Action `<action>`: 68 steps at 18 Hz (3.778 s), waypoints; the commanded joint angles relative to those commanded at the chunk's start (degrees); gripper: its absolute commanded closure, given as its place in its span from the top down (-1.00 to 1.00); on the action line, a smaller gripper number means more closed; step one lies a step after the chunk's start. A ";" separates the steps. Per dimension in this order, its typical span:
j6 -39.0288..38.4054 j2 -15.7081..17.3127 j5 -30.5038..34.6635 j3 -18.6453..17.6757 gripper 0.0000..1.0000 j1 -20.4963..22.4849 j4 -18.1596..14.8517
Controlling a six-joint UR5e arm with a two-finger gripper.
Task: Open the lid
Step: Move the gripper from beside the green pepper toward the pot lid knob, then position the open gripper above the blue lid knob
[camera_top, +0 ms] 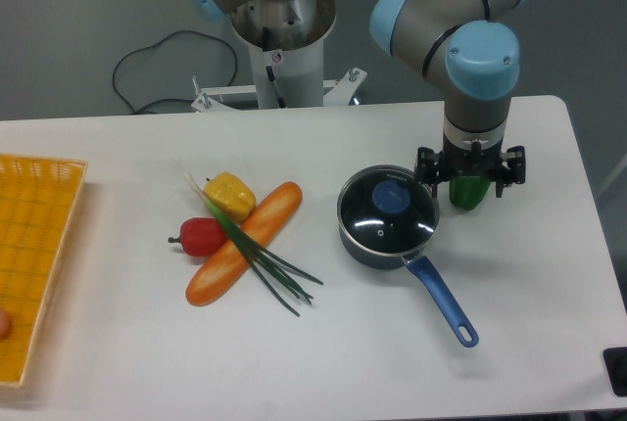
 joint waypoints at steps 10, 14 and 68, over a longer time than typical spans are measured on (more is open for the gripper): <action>-3.07 0.44 2.53 -2.55 1.00 -0.79 0.35; -4.04 0.18 3.96 -2.90 1.00 -1.49 0.26; 20.65 0.88 -8.53 -3.78 1.00 -5.89 -4.31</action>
